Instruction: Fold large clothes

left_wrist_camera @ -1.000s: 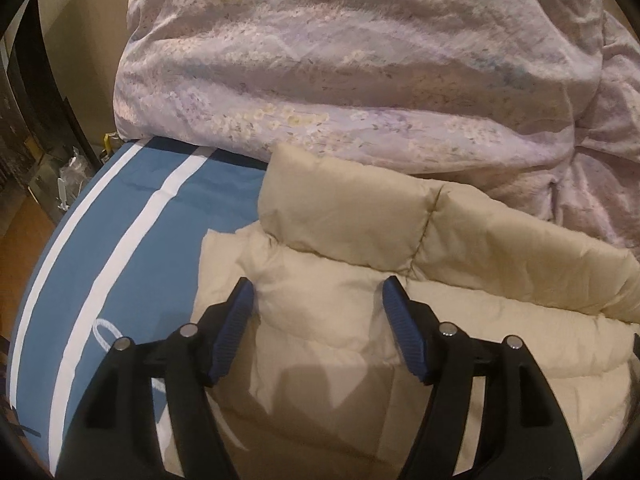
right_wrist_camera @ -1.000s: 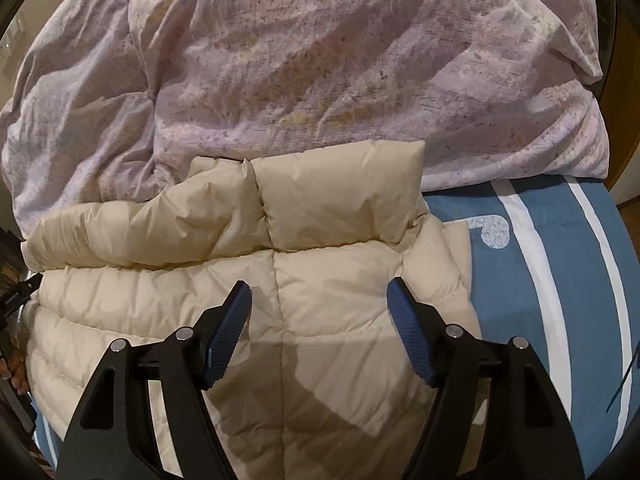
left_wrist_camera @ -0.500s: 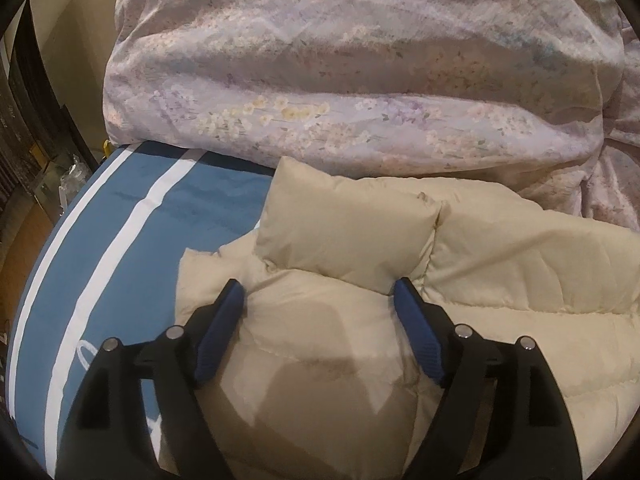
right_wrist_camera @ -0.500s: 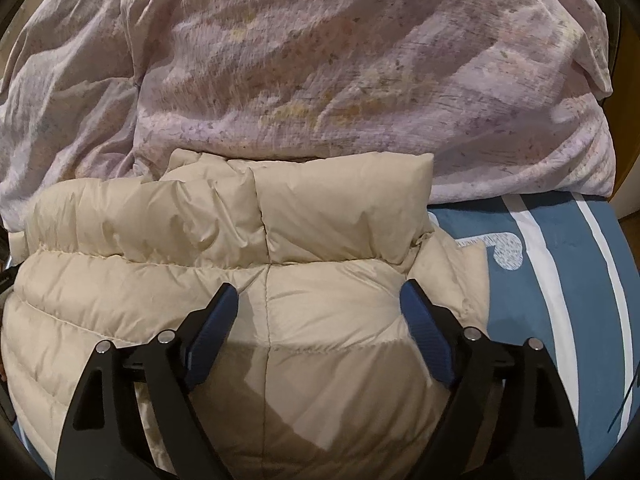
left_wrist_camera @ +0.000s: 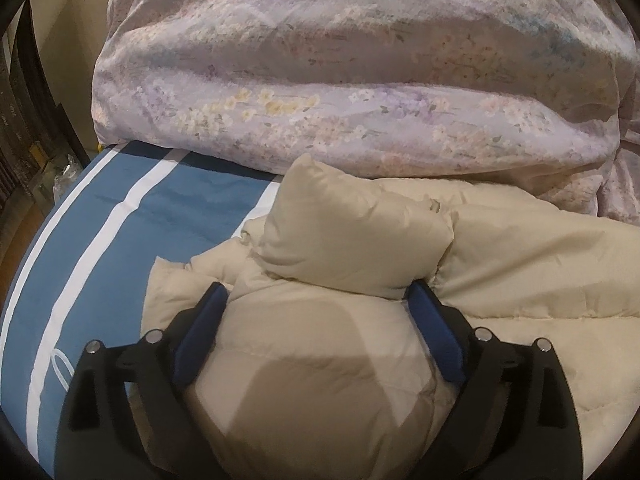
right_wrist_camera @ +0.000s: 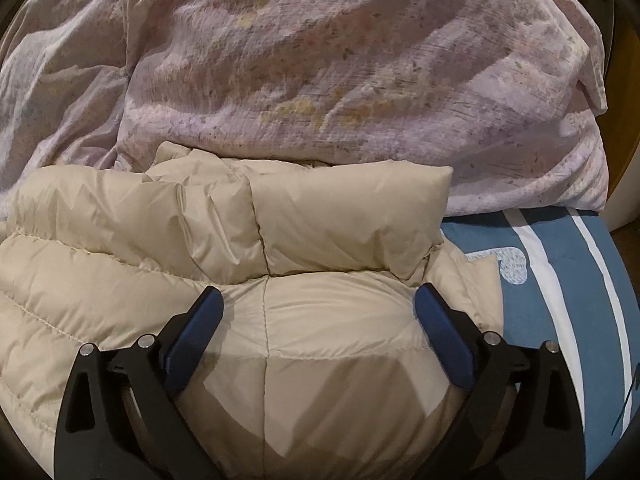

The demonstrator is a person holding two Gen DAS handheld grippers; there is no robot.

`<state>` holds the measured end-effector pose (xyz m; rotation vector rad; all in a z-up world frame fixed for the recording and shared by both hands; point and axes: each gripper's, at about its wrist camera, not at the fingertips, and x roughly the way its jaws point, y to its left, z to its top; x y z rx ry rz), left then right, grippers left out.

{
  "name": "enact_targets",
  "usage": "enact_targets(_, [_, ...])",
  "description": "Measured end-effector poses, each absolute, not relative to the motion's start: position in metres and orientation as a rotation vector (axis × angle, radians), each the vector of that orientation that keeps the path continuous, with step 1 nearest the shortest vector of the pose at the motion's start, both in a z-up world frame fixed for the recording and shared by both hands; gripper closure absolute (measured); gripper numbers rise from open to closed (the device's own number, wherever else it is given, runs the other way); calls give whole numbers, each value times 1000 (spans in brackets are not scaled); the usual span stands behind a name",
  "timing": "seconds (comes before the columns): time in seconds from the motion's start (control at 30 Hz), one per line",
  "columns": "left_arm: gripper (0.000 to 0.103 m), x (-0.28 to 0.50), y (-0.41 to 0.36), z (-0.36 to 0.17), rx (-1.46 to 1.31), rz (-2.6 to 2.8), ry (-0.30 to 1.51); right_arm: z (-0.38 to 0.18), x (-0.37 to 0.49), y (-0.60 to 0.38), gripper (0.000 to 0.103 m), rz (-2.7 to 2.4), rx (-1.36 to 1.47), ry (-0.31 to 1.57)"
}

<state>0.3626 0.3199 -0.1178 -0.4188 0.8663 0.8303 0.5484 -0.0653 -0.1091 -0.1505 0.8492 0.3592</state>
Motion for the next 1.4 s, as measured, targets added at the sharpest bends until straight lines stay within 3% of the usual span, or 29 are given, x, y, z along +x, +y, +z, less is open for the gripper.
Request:
enact_targets(0.53, [3,361,326,-123,-436,832,870,-112,549,-61,1,359,-160,856])
enact_targets(1.1, [3,359,327,-120,-450,825,895,-110,556,-65,1,374,-149,891])
enact_targets(1.4, [4,273,314,-80,-548,840,824,-71,525,-140,1,356,1,944])
